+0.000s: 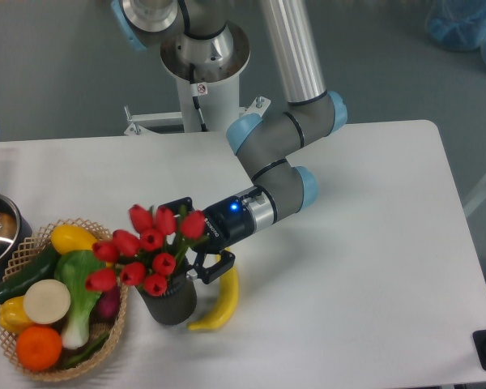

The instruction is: Insert the flowers into the vase

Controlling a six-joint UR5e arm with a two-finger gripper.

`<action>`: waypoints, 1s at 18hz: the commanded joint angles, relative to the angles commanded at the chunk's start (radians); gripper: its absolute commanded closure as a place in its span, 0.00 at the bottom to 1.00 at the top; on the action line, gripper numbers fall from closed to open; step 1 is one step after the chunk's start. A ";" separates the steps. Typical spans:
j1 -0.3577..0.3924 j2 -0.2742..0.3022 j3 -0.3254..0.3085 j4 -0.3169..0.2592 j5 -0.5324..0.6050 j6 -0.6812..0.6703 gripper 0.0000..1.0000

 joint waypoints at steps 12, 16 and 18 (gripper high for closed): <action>0.188 0.138 -0.002 -0.002 0.305 -0.028 0.00; 0.270 0.201 0.050 -0.002 0.510 -0.063 0.00; 0.299 0.222 0.093 -0.003 0.580 -0.129 0.00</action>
